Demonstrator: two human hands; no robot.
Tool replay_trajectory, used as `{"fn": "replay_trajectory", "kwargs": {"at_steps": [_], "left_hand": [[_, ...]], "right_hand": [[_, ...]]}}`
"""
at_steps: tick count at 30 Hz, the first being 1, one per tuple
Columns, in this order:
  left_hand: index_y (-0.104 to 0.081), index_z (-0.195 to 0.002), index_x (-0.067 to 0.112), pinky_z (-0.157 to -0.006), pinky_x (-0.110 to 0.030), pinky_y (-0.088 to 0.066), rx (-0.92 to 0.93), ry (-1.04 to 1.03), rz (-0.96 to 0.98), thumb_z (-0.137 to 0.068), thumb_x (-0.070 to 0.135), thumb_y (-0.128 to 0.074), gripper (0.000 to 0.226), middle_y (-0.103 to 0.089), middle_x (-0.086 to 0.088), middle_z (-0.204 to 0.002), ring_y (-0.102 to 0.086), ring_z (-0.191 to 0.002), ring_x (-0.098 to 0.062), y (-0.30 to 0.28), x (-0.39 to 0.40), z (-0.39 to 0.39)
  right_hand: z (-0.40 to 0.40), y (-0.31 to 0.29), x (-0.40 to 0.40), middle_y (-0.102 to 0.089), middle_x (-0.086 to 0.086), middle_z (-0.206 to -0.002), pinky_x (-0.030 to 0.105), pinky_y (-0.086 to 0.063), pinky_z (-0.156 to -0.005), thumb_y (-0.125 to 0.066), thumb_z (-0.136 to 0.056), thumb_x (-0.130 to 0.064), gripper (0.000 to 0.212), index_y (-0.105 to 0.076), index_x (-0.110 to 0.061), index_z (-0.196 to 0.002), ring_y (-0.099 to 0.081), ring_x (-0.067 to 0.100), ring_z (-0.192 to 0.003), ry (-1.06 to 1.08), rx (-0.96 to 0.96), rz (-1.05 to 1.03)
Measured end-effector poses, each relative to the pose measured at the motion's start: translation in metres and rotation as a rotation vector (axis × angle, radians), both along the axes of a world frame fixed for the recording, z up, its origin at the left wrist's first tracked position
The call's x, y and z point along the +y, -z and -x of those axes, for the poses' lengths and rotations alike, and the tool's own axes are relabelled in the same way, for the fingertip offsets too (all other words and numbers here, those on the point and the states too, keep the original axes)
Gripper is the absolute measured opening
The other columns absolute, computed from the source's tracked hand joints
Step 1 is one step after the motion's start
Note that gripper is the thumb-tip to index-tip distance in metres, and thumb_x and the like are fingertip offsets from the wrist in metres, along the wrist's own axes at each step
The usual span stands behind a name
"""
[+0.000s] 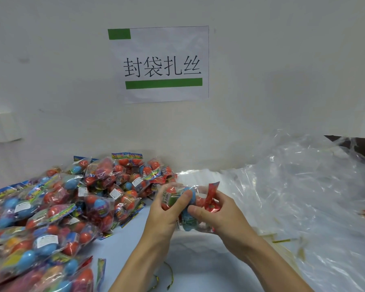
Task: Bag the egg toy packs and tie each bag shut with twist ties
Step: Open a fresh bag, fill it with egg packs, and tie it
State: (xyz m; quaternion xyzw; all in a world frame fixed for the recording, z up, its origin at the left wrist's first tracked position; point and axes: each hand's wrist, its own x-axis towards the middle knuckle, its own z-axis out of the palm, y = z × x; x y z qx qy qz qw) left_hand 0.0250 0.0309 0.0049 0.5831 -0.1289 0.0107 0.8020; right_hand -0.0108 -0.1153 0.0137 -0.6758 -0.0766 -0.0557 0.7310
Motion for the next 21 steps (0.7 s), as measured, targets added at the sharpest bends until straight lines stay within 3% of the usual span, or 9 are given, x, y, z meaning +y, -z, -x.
{"fn": "replay_trajectory", "kwargs": {"at_steps": [4, 8, 11, 13, 16, 19, 21], "left_hand": [[-0.066, -0.104, 0.027, -0.075, -0.042, -0.057, -0.018, 0.013, -0.015, -0.058, 0.061, -0.083, 0.060, -0.072, -0.012, -0.102, -0.072, -0.092, -0.029, 0.001, -0.001, 0.000], [-0.069, -0.097, 0.029, -0.069, -0.037, -0.057, -0.038, -0.038, -0.020, -0.059, 0.064, -0.078, 0.052, -0.071, -0.009, -0.098, -0.072, -0.088, -0.025, 0.001, -0.003, -0.001], [-0.075, -0.101, 0.023, -0.074, -0.035, -0.058, -0.018, -0.067, 0.025, -0.077, 0.079, -0.055, 0.064, -0.075, -0.009, -0.102, -0.073, -0.095, -0.026, -0.001, -0.002, 0.002], [-0.073, -0.107, 0.016, -0.082, -0.043, -0.058, 0.037, -0.157, 0.077, -0.089, 0.072, -0.034, 0.070, -0.075, -0.013, -0.105, -0.070, -0.102, -0.031, -0.001, 0.001, 0.000], [-0.067, -0.111, 0.008, -0.086, -0.049, -0.056, 0.117, -0.242, 0.113, -0.101, 0.059, -0.026, 0.066, -0.073, -0.019, -0.105, -0.069, -0.101, -0.035, -0.001, 0.004, -0.003], [-0.068, -0.103, 0.008, -0.070, -0.034, -0.053, 0.091, -0.305, 0.057, -0.104, 0.053, -0.024, 0.063, -0.071, -0.014, -0.100, -0.068, -0.087, -0.021, -0.001, 0.002, -0.003], [-0.067, -0.097, 0.012, -0.066, -0.031, -0.048, 0.072, -0.334, 0.036, -0.105, 0.050, -0.023, 0.059, -0.068, -0.010, -0.098, -0.063, -0.084, -0.017, -0.001, 0.003, -0.004]], "right_hand": [[0.001, -0.002, 0.000, -0.078, 0.006, -0.094, 0.040, -0.062, -0.081, -0.081, -0.082, -0.011, 0.023, -0.074, -0.018, -0.102, -0.076, 0.024, -0.091, 0.044, -0.010, 0.054], [0.003, -0.005, 0.005, -0.078, 0.000, -0.088, 0.022, -0.059, -0.069, -0.081, -0.081, -0.008, 0.023, -0.072, -0.017, -0.100, -0.075, 0.014, -0.084, 0.104, -0.037, 0.127], [0.004, -0.009, 0.009, -0.077, -0.004, -0.089, 0.025, -0.061, -0.075, -0.084, -0.079, -0.011, 0.028, -0.070, -0.020, -0.101, -0.074, 0.010, -0.085, 0.189, -0.069, 0.177], [0.004, -0.009, 0.011, -0.077, -0.007, -0.084, 0.022, -0.060, -0.071, -0.086, -0.076, -0.011, 0.027, -0.071, -0.022, -0.095, -0.074, 0.008, -0.081, 0.218, -0.080, 0.185], [0.005, -0.005, 0.016, -0.078, -0.003, -0.081, 0.026, -0.061, -0.065, -0.085, -0.076, -0.010, 0.019, -0.073, -0.018, -0.089, -0.075, 0.016, -0.080, 0.168, 0.011, 0.090], [-0.001, 0.000, 0.017, -0.078, 0.005, -0.081, 0.027, -0.060, -0.061, -0.081, -0.079, -0.006, 0.015, -0.075, -0.011, -0.092, -0.077, 0.021, -0.076, 0.200, 0.102, -0.115], [-0.005, -0.001, 0.012, -0.079, 0.010, -0.087, 0.029, -0.059, -0.066, -0.080, -0.080, -0.006, 0.018, -0.075, -0.007, -0.097, -0.077, 0.024, -0.081, 0.280, 0.125, -0.288]]}}
